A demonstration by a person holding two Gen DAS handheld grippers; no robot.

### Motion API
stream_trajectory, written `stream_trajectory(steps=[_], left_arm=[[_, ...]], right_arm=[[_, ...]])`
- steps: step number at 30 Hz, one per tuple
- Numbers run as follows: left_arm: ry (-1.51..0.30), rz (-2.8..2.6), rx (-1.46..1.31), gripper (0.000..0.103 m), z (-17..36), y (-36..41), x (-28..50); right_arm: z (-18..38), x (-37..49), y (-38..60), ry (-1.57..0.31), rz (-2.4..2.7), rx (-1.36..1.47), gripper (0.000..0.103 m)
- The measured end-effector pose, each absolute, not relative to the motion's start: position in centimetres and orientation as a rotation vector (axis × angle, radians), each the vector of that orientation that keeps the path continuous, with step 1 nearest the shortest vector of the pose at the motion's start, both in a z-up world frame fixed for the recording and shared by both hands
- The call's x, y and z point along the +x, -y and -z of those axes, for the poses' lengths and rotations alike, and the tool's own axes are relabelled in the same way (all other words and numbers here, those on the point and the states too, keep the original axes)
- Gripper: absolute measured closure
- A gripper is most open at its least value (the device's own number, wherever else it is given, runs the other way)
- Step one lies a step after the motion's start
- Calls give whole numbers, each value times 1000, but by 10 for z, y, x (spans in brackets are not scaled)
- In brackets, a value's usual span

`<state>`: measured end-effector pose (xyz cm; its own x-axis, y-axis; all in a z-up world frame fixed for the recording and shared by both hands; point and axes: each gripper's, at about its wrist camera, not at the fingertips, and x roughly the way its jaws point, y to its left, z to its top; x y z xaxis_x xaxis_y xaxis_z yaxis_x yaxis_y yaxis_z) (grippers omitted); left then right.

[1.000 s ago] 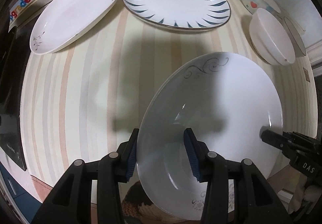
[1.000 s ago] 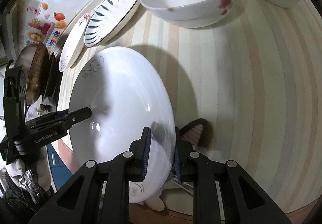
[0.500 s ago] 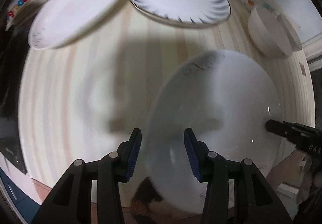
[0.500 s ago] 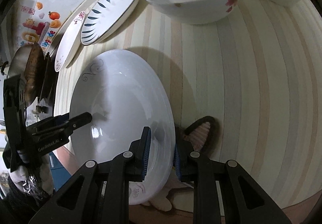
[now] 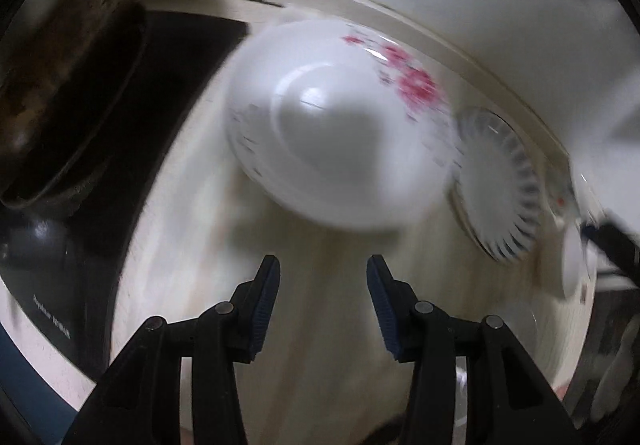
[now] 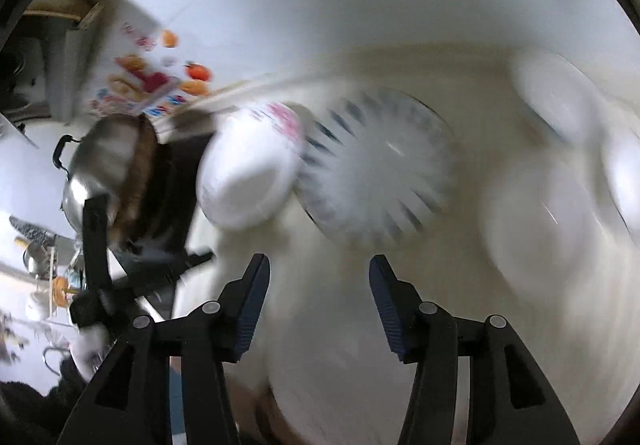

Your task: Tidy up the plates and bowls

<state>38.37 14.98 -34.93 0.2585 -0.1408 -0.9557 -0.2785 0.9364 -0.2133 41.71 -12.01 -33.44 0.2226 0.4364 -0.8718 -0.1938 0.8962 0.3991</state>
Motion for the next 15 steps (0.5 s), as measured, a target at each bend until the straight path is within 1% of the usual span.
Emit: stream_trajectory(steps=[3,6,12,13,15], left_arm=[[-1319,-130,-407,60,360,-162,396],[-1334,-149,-451,60,372,-172,405],[-1334,-165,-473,60,388,-178,423],[-1330,-163,-469,60,389,-176,426],[-1319,-159,-446,63,391,-172,430]], right_arm=[[352,477,68,-1255,-511,167,48],[379,530,24,-1285,-556,111,48],[432,590,-13,-1357,-546,-13,50],[439,596,-16,-1370,-541,-16,52],[451,603,-19,-1393,-549,2,62]])
